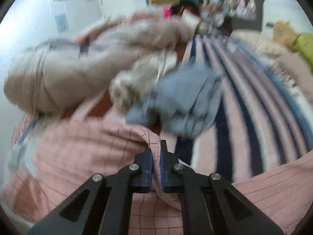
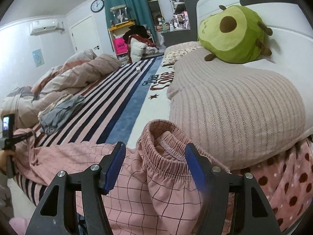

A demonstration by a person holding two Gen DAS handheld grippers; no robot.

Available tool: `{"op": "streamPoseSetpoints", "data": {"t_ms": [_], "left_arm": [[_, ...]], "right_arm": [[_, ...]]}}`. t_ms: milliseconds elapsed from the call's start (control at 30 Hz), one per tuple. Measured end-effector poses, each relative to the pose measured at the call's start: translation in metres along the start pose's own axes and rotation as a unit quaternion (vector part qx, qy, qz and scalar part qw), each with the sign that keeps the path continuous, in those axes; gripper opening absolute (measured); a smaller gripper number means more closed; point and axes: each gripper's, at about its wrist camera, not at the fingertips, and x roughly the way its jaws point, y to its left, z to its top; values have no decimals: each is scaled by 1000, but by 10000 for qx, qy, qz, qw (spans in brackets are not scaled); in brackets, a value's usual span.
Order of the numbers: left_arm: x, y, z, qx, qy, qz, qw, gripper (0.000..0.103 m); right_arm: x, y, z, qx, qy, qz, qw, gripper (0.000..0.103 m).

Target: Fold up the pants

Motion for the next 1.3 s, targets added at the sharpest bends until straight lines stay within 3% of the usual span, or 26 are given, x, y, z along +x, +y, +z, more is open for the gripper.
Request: {"op": "streamPoseSetpoints", "data": {"t_ms": [100, 167, 333, 400, 467, 533, 633, 700, 767, 867, 1000, 1033, 1067, 1133, 1167, 1200, 1267, 1300], "left_arm": [[-54, 21, 12, -311, -847, -234, 9956, 4], [-85, 42, 4, -628, -1027, -239, 9924, 4], [-100, 77, -50, -739, -561, 432, 9948, 13], [-89, 98, -75, -927, -113, 694, 9932, 32], [-90, 120, -92, -1376, 59, 671, 9882, 36], [-100, 130, -95, -1514, -36, 715, 9859, 45], [-111, 119, -77, -1240, -367, 793, 9884, 50], [-111, 108, -57, -1140, -566, 470, 9908, 60], [-108, 95, -41, -994, -639, 273, 9926, 62], [-82, 58, -18, -239, -513, 479, 9972, 68], [-29, 21, -12, 827, 181, 711, 9939, 68], [-19, 14, -14, 1049, 277, 902, 9900, 68], [-6, 10, -17, 1341, 360, 1343, 9812, 68], [7, 13, -17, 1474, 424, 1701, 9734, 66], [11, 18, -14, 1389, 440, 1692, 9748, 53], [12, 27, -12, 1221, 481, 1600, 9784, 31], [8, 34, -6, 1022, 475, 1434, 9832, 12], [5, 33, -3, 1042, 423, 1422, 9834, 9]], "right_arm": [[-4, -4, 0, 82, -20, -11, 10000, 60], [-8, -6, -1, 127, -25, -32, 9999, 60], [-15, -7, -9, 240, 40, -39, 9997, 60], [-16, -7, -12, 289, 86, -20, 9995, 60], [-17, -6, -13, 329, 110, -26, 9994, 60], [-18, -5, -13, 321, 118, -66, 9994, 60], [-20, -2, -11, 300, 90, -95, 9995, 60], [-19, 0, -9, 307, 79, -91, 9995, 60], [-18, 2, -8, 294, 72, -91, 9995, 60], [-15, 3, -7, 245, 108, -71, 9996, 60], [-11, 2, -4, 206, 139, -66, 9997, 60], [-9, 2, -4, 203, 153, -68, 9997, 60], [-9, 1, -4, 203, 160, -67, 9996, 60], [-6, 1, -4, 206, 178, -60, 9996, 60], [-5, 0, -4, 203, 188, -58, 9996, 60], [-4, 0, -5, 202, 192, -60, 9996, 60], [-2, -1, -4, 207, 198, -56, 9996, 60], [-2, -1, -4, 217, 192, -52, 9996, 60]]}}
